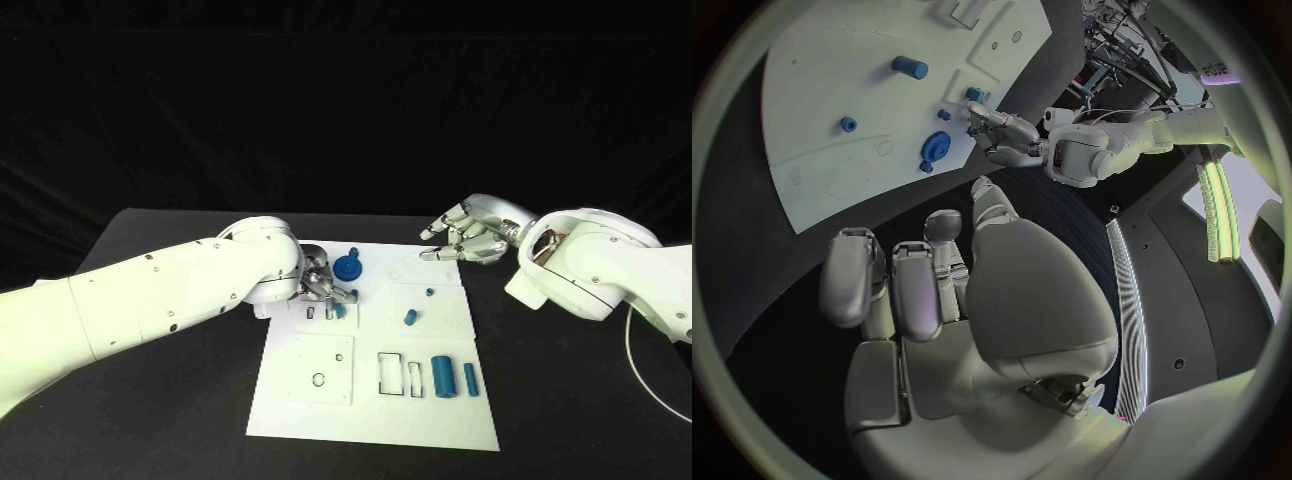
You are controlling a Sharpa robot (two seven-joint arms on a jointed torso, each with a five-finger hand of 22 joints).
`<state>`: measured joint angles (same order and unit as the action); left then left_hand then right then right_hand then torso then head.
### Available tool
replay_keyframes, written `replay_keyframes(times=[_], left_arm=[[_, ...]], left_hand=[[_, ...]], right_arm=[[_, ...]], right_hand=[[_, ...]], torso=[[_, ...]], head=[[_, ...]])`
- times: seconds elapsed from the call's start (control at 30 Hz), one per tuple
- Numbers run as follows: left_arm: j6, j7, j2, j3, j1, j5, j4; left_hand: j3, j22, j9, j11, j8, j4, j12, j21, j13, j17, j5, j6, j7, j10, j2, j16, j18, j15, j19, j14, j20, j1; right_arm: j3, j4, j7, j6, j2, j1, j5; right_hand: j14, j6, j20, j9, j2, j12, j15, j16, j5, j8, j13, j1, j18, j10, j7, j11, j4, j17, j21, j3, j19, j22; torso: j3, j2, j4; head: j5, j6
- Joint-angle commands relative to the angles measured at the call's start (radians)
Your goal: Assemble the parts on the task board
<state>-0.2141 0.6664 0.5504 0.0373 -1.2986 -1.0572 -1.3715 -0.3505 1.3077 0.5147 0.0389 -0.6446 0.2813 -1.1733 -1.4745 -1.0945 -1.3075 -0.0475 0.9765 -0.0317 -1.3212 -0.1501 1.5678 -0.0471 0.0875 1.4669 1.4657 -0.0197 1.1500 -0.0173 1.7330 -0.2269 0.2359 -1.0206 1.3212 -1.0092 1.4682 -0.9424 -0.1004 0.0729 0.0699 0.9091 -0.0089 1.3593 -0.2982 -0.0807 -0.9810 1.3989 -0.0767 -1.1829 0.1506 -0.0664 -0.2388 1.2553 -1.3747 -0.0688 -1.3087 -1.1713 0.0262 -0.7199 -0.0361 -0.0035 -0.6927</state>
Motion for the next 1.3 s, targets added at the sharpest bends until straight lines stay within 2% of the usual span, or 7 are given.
replay_keyframes(times=[0.03,0.23,0.67,1.03,1.17,1.23,1.3], left_arm=[[-0.046,0.003,-0.004,0.001,-0.001,-0.005,0.003],[-0.057,0.005,-0.007,0.003,0.000,-0.005,0.007],[-0.056,0.005,-0.015,0.003,0.000,-0.005,0.011],[-0.052,0.005,-0.018,0.003,0.000,-0.002,0.011],[-0.047,0.005,-0.017,0.003,0.000,0.008,0.011],[-0.045,0.005,-0.016,0.003,0.000,0.013,0.011],[-0.043,0.004,-0.015,0.003,0.000,0.018,0.010]], left_hand=[[0.004,0.107,0.003,0.000,-0.007,-0.003,-0.004,-0.006,-0.002,-0.263,-0.001,-0.007,0.003,-0.009,-0.002,0.003,0.014,0.009,0.043,0.105,0.007,0.012],[0.006,0.107,0.006,0.000,-0.010,-0.004,-0.006,-0.006,-0.004,-0.263,-0.001,-0.008,0.003,-0.011,-0.004,0.003,0.014,0.009,0.043,0.105,0.007,0.017],[0.022,0.109,0.017,0.000,-0.020,-0.011,-0.008,-0.007,-0.006,-0.263,-0.001,-0.015,0.004,-0.012,-0.015,0.003,0.014,0.009,0.044,0.105,0.007,0.045],[0.070,0.111,0.034,0.000,-0.032,-0.038,-0.006,-0.007,-0.006,-0.263,-0.002,-0.028,0.004,-0.010,-0.025,0.003,0.014,0.010,0.043,0.105,0.007,0.101],[0.157,0.109,0.036,0.009,-0.027,-0.106,0.001,-0.005,-0.001,-0.263,-0.005,-0.049,0.013,-0.004,-0.059,0.003,0.013,0.016,0.041,0.105,0.012,0.214],[0.209,0.106,0.033,0.012,-0.015,-0.151,0.013,-0.003,0.008,-0.263,-0.046,-0.066,0.015,0.007,-0.063,0.003,0.012,0.019,0.040,0.105,0.014,0.282],[0.261,0.102,0.028,0.009,-0.003,-0.182,0.032,0.001,0.022,-0.263,-0.096,-0.081,0.009,0.022,-0.055,0.003,0.011,0.019,0.037,0.105,0.016,0.325]], right_arm=[[0.000,-0.001,0.003,-0.015,0.001,0.000,-0.009],[-0.001,-0.002,0.003,-0.015,0.003,0.000,-0.007],[-0.002,-0.003,0.004,-0.020,0.006,0.000,-0.004],[-0.002,-0.005,0.004,-0.023,0.010,0.000,-0.004],[-0.003,-0.006,0.004,-0.025,0.012,0.000,-0.004],[-0.003,-0.007,0.004,-0.025,0.012,0.000,-0.004],[-0.004,-0.008,0.004,-0.026,0.013,0.000,-0.004]], right_hand=[[0.032,-0.003,-0.001,0.000,-0.006,-0.004,-0.001,-0.004,-0.003,-0.003,0.001,0.004,-0.012,0.004,0.003,0.001,0.000,-0.001,0.004,-0.004,0.006,0.001],[0.032,-0.003,0.000,0.001,-0.007,-0.003,-0.001,-0.004,-0.005,-0.004,0.001,0.005,-0.012,0.003,0.002,0.001,0.000,-0.001,0.004,-0.005,0.006,0.001],[0.032,-0.005,0.000,0.001,-0.009,0.001,-0.001,-0.004,-0.008,-0.005,-0.001,0.007,-0.012,-0.001,0.002,0.002,-0.001,-0.001,0.005,-0.006,0.006,0.001],[0.033,-0.005,0.000,0.001,-0.009,0.007,-0.001,-0.004,-0.008,-0.005,-0.006,0.008,-0.012,-0.004,0.002,0.002,-0.001,0.000,0.005,-0.007,0.006,0.001],[0.033,-0.006,0.000,0.001,-0.010,0.010,-0.002,-0.004,-0.012,-0.006,-0.007,0.010,-0.012,-0.007,0.001,0.002,-0.001,0.000,0.006,-0.008,0.005,0.002],[0.033,-0.006,0.001,0.001,-0.011,0.009,-0.002,-0.005,-0.015,-0.006,-0.006,0.011,-0.012,-0.007,0.001,0.003,-0.001,0.000,0.006,-0.009,0.005,0.002],[0.033,-0.006,0.001,0.001,-0.011,0.010,-0.002,-0.005,-0.017,-0.006,-0.006,0.012,-0.012,-0.008,0.001,0.003,-0.001,-0.001,0.006,-0.009,0.005,0.002]], torso=[[-0.0006,0.000,-0.0003],[-0.0017,0.001,0.0002],[-0.0001,-0.001,-0.0003],[-0.0004,-0.001,0.0000],[-0.0003,-0.001,-0.0004],[-0.0001,-0.001,-0.0005],[-0.0002,-0.001,-0.0002]], head=[[0.001,0.000],[0.001,0.001],[-0.001,0.004],[0.000,0.001],[0.001,-0.001],[0.001,-0.001],[0.001,-0.002]])
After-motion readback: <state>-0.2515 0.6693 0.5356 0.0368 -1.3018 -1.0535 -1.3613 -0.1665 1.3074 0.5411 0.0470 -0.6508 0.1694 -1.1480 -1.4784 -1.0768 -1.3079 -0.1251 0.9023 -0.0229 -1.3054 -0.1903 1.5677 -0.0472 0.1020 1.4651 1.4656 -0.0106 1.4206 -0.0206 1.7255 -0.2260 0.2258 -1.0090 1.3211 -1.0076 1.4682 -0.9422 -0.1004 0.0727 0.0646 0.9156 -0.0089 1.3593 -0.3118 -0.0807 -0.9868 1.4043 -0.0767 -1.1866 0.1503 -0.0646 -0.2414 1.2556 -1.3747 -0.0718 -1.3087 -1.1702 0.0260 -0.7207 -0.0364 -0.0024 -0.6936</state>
